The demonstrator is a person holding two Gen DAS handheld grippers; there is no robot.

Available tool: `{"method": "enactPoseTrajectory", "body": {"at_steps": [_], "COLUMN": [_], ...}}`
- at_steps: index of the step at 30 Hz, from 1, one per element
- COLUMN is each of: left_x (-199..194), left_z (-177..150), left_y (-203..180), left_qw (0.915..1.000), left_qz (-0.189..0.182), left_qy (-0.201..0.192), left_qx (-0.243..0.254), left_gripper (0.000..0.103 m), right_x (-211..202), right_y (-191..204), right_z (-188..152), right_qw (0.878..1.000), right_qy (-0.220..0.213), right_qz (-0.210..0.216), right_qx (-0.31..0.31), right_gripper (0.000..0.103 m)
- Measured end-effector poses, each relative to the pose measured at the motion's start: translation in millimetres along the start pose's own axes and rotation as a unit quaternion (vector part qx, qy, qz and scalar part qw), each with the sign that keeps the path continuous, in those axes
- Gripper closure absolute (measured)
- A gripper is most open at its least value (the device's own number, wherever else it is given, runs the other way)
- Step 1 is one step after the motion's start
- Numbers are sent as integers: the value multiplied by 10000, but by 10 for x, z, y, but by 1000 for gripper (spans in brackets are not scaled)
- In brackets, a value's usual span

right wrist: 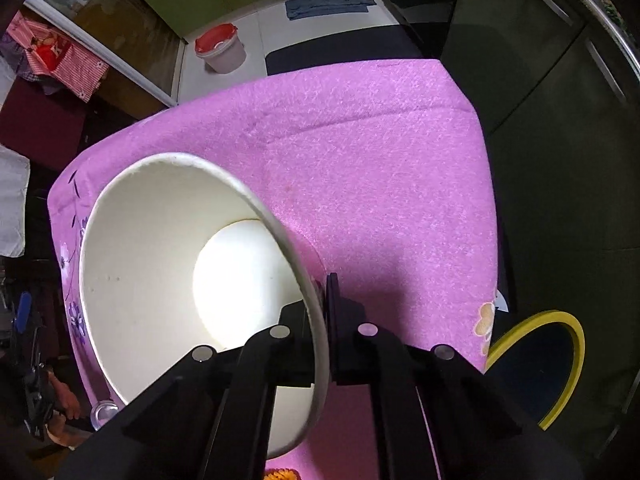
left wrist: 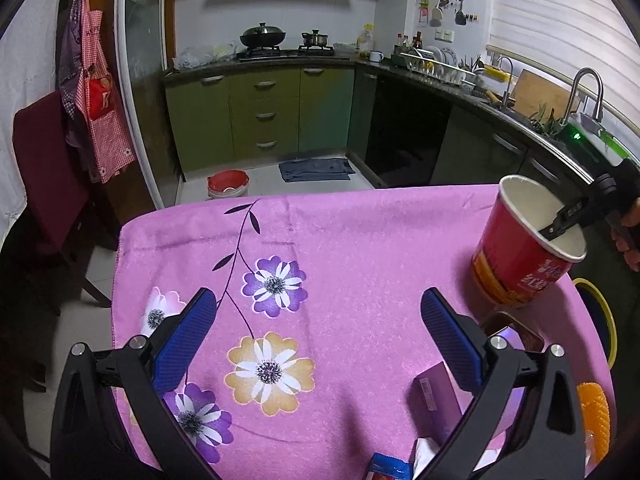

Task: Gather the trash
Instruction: 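Grasp the red-and-white paper noodle cup rim with the right gripper, then carry the noodle cup over the yellow-rimmed bin and release it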

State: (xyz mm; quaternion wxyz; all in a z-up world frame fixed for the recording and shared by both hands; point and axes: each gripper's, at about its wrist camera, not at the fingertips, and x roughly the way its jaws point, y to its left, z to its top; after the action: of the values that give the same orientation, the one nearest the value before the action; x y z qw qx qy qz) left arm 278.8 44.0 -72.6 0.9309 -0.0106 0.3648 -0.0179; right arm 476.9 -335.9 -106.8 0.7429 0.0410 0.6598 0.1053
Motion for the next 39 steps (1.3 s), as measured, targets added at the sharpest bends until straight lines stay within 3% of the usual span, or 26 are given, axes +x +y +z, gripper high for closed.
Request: {"method": "enactPoseTrajectory", "body": {"at_steps": [3, 6, 10, 13, 17, 27, 33, 39], "left_x": [-10, -28, -41, -63, -147, -428, -537, -543], "left_z": [-11, -14, -17, -13, 6, -23, -12, -30], "left_y": [-9, -37, -111, -178, -234, -409, -404, -470], "left_qw": [10000, 10000, 9999, 9997, 9997, 9989, 9987, 9986], "left_qz": [-24, -47, -82, -111, -143, 8, 69, -42], "left_qy": [-6, -29, -33, -34, -81, -163, -216, -150], "left_qx": [5, 36, 131, 207, 204, 439, 466, 510], "left_gripper": [6, 6, 6, 6, 6, 6, 6, 6], "right_x": [-289, -661, -1003, -905, -369, 1018, 1193, 883], "right_y": [-162, -579, -1492, -2171, -2729, -3037, -3179, -2903], "right_z": [-153, -424, -947, -1323, -1561, -1493, -1376, -1288], "right_qw": [9995, 9975, 9891, 9790, 9709, 9657, 9626, 9661], "right_qy": [-238, -555, -908, -874, -553, -56, -47, -392], "right_qz": [184, 244, -53, -430, -422, -561, -791, -1195], "right_qx": [69, 358, 1160, 1790, 2294, 2536, 2592, 2254], "right_gripper": [98, 98, 98, 98, 98, 97, 86, 86]}}
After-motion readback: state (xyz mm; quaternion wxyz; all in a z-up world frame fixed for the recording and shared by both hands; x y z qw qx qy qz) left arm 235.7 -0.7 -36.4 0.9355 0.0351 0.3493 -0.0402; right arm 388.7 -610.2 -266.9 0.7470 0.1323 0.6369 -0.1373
